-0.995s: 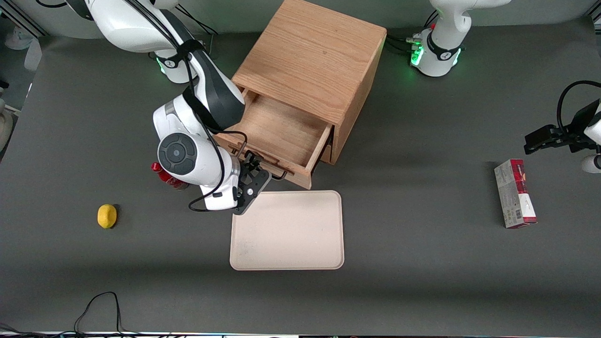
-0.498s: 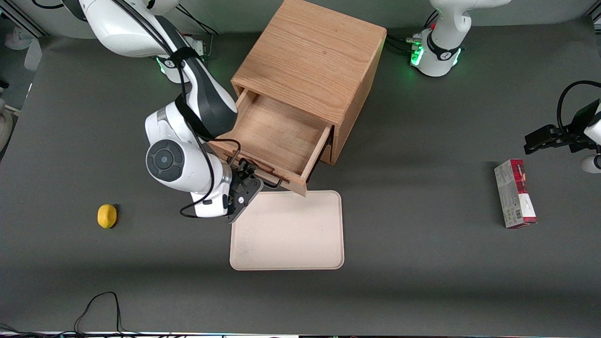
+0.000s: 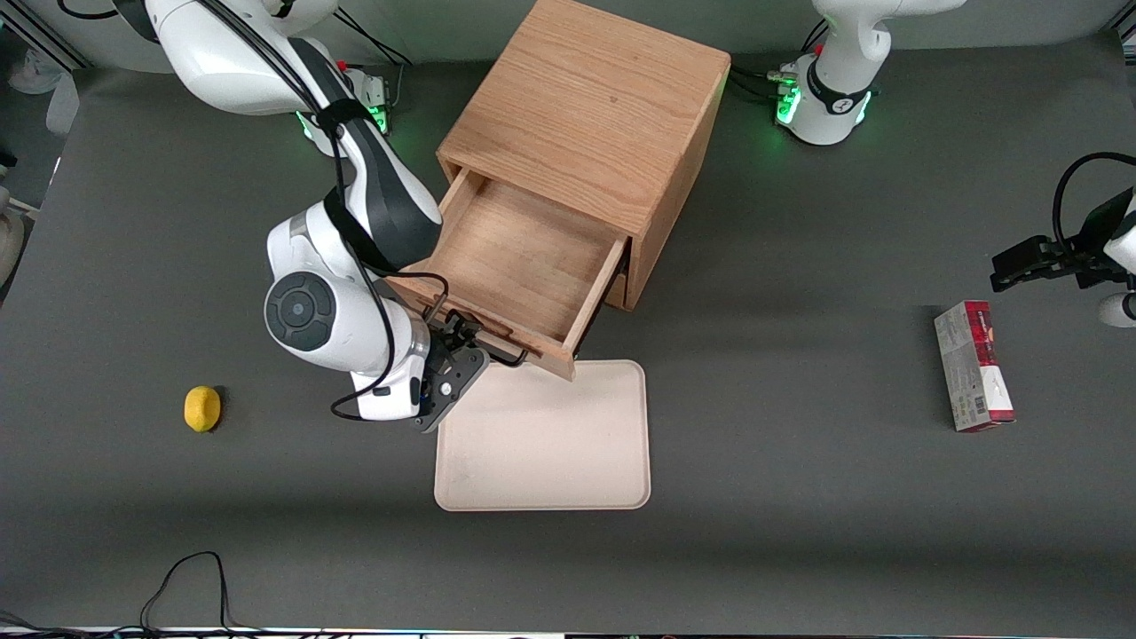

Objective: Open upper drawer
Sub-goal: 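Keep pulling the upper drawer further open with the right gripper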

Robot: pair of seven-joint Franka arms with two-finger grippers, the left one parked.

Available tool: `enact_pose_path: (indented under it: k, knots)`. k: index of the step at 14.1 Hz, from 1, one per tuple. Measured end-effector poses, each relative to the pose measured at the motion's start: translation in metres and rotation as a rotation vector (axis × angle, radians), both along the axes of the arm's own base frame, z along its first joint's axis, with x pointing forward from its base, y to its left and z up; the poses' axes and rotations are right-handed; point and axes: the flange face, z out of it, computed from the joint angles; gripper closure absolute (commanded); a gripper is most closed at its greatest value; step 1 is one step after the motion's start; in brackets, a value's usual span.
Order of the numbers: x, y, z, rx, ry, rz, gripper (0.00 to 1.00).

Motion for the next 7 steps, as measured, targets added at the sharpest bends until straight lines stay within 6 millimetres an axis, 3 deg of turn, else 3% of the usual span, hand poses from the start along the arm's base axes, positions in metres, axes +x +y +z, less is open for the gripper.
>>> enact_pose_path:
  k: [7]
  knots:
    - [0.0083, -0.0100, -0.0003, 0.007, -0.019, -0.021, 0.00]
